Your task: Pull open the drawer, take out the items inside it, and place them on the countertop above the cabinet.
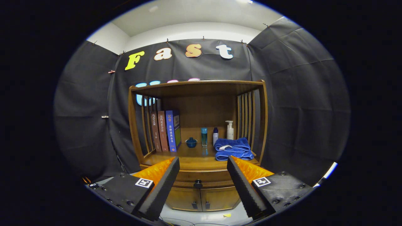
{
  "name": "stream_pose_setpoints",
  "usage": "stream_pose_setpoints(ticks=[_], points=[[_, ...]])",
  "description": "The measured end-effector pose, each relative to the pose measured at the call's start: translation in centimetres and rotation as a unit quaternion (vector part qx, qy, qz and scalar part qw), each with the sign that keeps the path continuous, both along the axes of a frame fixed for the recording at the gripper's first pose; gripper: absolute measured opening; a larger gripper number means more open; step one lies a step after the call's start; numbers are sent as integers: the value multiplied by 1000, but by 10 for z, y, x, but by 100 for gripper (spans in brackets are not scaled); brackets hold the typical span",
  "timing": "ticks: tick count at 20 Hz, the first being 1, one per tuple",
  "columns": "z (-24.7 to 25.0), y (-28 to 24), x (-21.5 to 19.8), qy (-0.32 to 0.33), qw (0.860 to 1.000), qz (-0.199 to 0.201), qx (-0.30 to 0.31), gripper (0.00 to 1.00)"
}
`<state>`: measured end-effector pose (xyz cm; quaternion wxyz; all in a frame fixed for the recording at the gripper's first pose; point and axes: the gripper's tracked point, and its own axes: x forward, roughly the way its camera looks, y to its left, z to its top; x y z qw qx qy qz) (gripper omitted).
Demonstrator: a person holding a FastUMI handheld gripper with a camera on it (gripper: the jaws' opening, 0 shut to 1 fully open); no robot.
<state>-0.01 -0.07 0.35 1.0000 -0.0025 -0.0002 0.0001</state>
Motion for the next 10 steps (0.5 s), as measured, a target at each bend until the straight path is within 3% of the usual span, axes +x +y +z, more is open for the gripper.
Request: stream_pose_setpoints(ticks=[10], points=[[-12,4,3,-5,1000,10,7,99]])
